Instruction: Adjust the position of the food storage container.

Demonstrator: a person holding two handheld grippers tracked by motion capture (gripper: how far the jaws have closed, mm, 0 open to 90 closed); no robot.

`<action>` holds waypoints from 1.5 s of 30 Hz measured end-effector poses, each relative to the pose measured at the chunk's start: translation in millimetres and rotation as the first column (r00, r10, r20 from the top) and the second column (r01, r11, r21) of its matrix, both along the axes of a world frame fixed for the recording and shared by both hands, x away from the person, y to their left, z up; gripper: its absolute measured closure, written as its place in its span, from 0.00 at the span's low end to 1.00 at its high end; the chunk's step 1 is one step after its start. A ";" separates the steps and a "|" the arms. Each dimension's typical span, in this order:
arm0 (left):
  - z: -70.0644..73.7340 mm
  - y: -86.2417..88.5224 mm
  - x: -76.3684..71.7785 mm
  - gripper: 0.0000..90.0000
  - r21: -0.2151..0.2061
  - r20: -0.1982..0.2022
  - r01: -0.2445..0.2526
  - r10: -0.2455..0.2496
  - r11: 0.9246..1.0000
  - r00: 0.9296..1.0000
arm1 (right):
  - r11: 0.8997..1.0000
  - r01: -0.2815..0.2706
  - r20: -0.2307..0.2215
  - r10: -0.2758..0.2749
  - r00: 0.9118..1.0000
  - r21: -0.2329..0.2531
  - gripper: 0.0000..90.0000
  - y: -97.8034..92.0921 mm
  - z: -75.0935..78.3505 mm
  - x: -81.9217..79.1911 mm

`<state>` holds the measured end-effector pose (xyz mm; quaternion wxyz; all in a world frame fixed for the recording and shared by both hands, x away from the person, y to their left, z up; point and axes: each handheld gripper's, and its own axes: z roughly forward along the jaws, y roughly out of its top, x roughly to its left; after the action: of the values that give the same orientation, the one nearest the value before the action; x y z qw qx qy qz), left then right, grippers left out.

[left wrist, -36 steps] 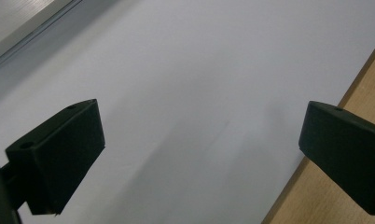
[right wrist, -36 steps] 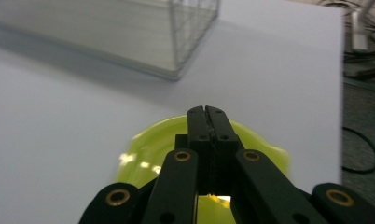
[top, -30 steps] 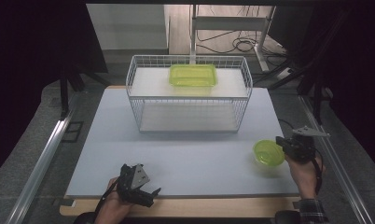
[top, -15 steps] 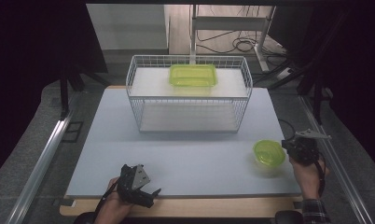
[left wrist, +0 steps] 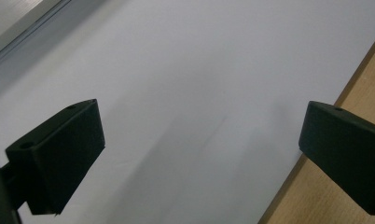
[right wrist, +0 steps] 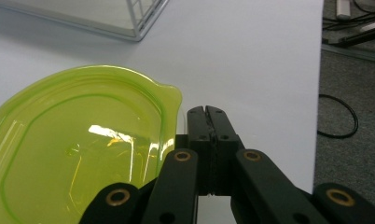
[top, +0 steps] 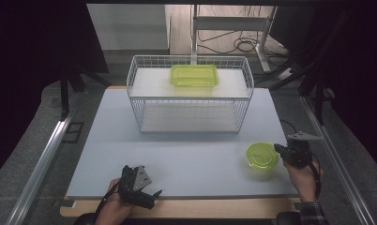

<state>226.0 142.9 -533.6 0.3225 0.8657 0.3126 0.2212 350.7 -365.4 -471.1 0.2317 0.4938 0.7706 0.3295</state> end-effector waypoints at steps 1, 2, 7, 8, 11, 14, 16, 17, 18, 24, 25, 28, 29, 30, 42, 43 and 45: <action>0.0 0.0 0.0 0.00 0.000 0.000 0.000 0.000 1.000 1.000 | 1.000 0.000 0.000 0.000 1.000 0.000 0.99 0.0 0.0 0.0; 0.0 0.0 0.0 0.00 0.001 -0.001 0.001 -0.001 1.000 1.000 | 1.000 -0.005 -0.003 0.005 1.000 0.001 0.99 1.8 -0.3 -0.8; -0.2 -0.4 0.1 0.00 0.004 -0.002 0.005 -0.005 1.000 1.000 | 1.000 -0.018 -0.019 0.018 1.000 0.011 0.99 5.5 -1.2 -2.8; -0.3 -0.5 0.0 0.00 0.005 -0.002 0.005 -0.005 1.000 1.000 | 1.000 -0.022 -0.024 0.022 0.999 0.008 0.99 6.6 -1.9 -3.4; -0.5 -0.7 0.1 0.00 0.006 -0.004 0.005 -0.005 1.000 1.000 | 1.000 -0.020 -0.029 0.020 0.999 0.004 0.99 5.5 -2.2 -4.9; -0.6 -0.7 0.0 0.00 0.006 -0.005 0.005 -0.005 1.000 1.000 | 1.000 -0.015 -0.039 0.015 0.999 0.012 0.99 1.8 -2.3 -7.9; -0.7 -0.8 0.1 0.00 0.007 -0.006 0.006 -0.005 1.000 1.000 | 1.000 -0.020 -0.049 0.020 0.999 0.017 0.99 -0.2 -3.3 -11.9; -0.7 -0.8 0.1 0.00 0.007 -0.006 0.006 -0.005 1.000 1.000 | 1.000 -0.020 -0.049 0.020 0.999 0.017 0.99 -0.2 -3.3 -11.9; -0.7 -1.0 0.1 0.00 0.010 -0.007 0.005 -0.005 1.000 1.000 | 1.000 -0.020 -0.054 0.021 0.998 0.020 0.99 -0.9 -2.9 -16.9; -1.4 -1.9 0.2 0.00 0.010 -0.006 0.004 -0.004 1.000 1.000 | 0.999 -0.033 -0.069 0.035 0.997 0.020 0.99 1.5 -2.6 -27.3; -1.4 -1.9 0.2 0.00 0.010 -0.006 0.004 -0.004 1.000 1.000 | 0.999 -0.033 -0.069 0.035 0.997 0.020 0.99 1.5 -2.6 -27.3; -1.6 -2.2 0.5 0.00 0.012 -0.006 0.005 -0.005 1.000 1.000 | 0.999 -0.046 -0.078 0.048 0.996 0.026 0.98 4.7 -3.1 -32.4; -1.6 -2.2 0.5 0.00 0.012 -0.006 0.005 -0.005 1.000 1.000 | 0.998 -0.054 -0.084 0.056 0.995 0.026 0.98 6.6 -3.8 -33.7; -1.7 -2.4 0.6 0.00 0.014 -0.007 0.006 -0.006 1.000 1.000 | 0.998 -0.057 -0.089 0.059 0.994 0.025 0.98 8.1 -4.3 -34.4; -2.4 -3.4 0.6 0.00 0.024 -0.009 0.011 -0.011 1.000 1.000 | 0.990 -0.132 -0.137 0.137 0.981 0.041 0.98 31.8 -12.2 -31.8; -2.4 -3.4 0.6 0.00 0.024 -0.009 0.011 -0.011 1.000 1.000 | 0.990 -0.132 -0.137 0.137 0.981 0.041 0.98 31.8 -12.2 -31.8; -2.5 -3.6 0.7 0.00 0.025 -0.009 0.012 -0.011 1.000 1.000 | 0.989 -0.138 -0.152 0.144 0.978 0.050 0.98 33.0 -14.6 -31.3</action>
<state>226.7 139.4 -536.1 0.3117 0.8723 0.3063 0.2193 319.4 -332.3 -485.7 0.1370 0.4666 0.8128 0.3208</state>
